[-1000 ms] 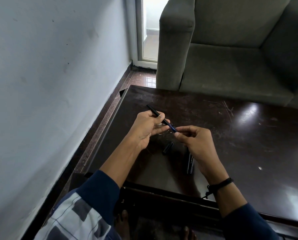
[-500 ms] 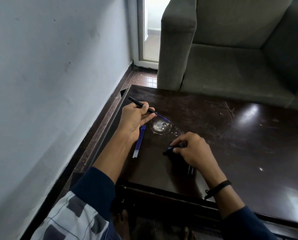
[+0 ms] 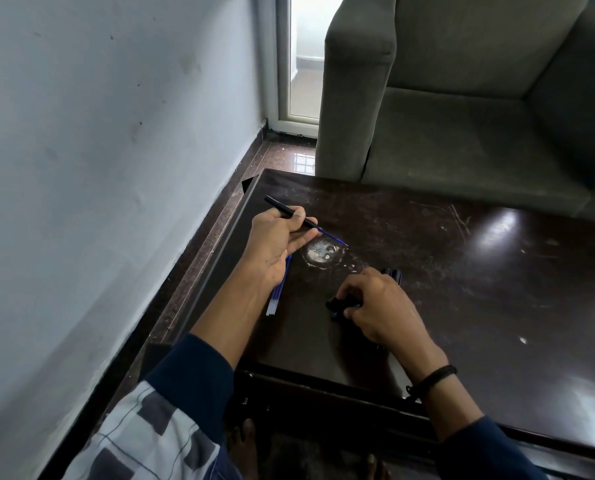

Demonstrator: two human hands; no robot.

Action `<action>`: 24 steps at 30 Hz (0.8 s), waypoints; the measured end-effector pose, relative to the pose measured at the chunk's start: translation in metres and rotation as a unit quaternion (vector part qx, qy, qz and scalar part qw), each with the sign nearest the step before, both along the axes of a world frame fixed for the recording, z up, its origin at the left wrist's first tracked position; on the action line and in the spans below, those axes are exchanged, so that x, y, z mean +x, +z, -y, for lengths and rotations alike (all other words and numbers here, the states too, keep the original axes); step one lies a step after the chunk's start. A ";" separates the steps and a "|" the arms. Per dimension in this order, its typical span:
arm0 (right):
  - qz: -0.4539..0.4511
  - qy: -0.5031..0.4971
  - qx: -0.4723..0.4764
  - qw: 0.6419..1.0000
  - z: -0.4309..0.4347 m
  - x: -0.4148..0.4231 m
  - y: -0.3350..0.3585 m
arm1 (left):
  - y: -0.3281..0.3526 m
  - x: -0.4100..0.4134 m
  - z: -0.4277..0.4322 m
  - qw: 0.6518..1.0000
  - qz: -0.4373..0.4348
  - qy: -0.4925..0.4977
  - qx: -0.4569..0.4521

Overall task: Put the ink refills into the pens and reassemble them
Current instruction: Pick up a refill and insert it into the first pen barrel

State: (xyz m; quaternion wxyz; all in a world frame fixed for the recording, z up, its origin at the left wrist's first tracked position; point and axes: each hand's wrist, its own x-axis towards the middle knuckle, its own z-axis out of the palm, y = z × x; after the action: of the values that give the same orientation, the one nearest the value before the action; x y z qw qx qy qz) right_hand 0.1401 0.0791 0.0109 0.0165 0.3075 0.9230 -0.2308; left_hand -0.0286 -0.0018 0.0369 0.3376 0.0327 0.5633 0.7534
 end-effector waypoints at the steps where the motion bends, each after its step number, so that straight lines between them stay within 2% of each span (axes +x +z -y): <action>1: -0.025 -0.026 -0.012 0.999 -0.001 0.000 0.001 | 0.000 0.001 0.000 1.000 0.002 -0.003 0.000; 3: -0.091 -0.105 -0.051 0.989 -0.005 0.001 0.005 | 0.001 0.002 0.000 1.000 0.005 -0.009 0.004; 6: -0.199 -0.195 -0.125 0.952 -0.011 0.005 0.008 | 0.000 0.005 -0.001 1.000 0.009 -0.020 0.001; 10: -0.315 -0.207 -0.220 0.900 -0.014 0.006 0.011 | -0.002 0.011 -0.004 0.999 0.017 -0.034 -0.009; 17: -0.305 -0.192 -0.197 0.912 -0.011 0.001 0.008 | -0.003 0.028 -0.008 0.996 0.024 -0.087 -0.019; 24: -0.291 -0.205 -0.201 0.913 -0.013 0.003 0.011 | -0.001 0.026 -0.007 0.996 0.027 -0.078 -0.021</action>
State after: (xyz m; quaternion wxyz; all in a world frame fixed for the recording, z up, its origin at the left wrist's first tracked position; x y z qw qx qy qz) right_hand 0.1427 0.0920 0.0219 -0.2388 0.3994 0.7378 -0.4890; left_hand -0.0024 0.0055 0.0355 0.4115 0.0490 0.5651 0.7133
